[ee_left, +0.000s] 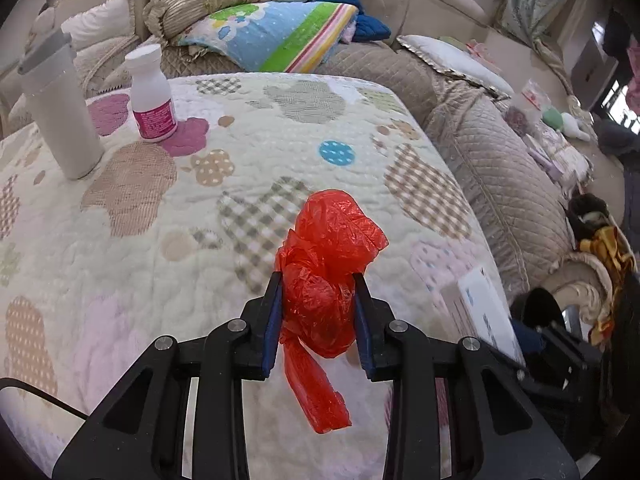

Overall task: Collect trash
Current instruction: 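Grasp the red plastic bag with the left gripper while the right grasps the white Lexapro box, then carry the red bag and Lexapro box over the black bin and open both grippers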

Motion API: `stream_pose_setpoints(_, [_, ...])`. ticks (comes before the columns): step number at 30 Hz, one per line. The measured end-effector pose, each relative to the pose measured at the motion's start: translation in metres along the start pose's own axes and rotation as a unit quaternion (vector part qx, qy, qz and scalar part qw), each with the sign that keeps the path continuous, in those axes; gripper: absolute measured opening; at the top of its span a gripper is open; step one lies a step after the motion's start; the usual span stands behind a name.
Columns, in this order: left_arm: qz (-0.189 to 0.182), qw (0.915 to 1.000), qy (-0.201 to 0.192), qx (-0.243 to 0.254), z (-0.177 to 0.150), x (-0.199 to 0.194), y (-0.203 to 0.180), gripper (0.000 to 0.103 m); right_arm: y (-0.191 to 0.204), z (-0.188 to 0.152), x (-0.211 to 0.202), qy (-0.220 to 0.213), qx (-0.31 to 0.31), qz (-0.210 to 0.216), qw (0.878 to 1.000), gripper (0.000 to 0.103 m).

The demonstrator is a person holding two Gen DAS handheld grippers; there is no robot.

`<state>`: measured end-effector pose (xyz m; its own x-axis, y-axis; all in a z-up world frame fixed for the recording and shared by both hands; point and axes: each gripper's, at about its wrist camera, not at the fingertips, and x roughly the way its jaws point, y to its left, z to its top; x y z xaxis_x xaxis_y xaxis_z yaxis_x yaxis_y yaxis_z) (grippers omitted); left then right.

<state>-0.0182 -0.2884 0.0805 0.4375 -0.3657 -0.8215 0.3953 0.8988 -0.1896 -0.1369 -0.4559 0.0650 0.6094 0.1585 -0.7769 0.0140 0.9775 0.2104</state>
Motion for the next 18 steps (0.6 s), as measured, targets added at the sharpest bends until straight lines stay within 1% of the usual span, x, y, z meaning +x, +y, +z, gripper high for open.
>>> stream_pose_setpoints(5, [0.001, 0.9996, -0.015, 0.024, -0.02, -0.019, -0.028, 0.029, -0.002, -0.008, -0.023, -0.013, 0.008, -0.008, 1.0, 0.042])
stream_pose_setpoints(9, [-0.003, 0.9986, -0.021, 0.048, -0.032, -0.027, -0.055, 0.029, -0.01, -0.015, -0.041, -0.021, 0.014, -0.021, 0.999, 0.042])
stream_pose_setpoints(18, [-0.019, 0.9958, -0.026, 0.086, -0.04, -0.032, -0.104, 0.029, -0.042, -0.029, -0.075, -0.038, 0.044, -0.051, 0.997, 0.042])
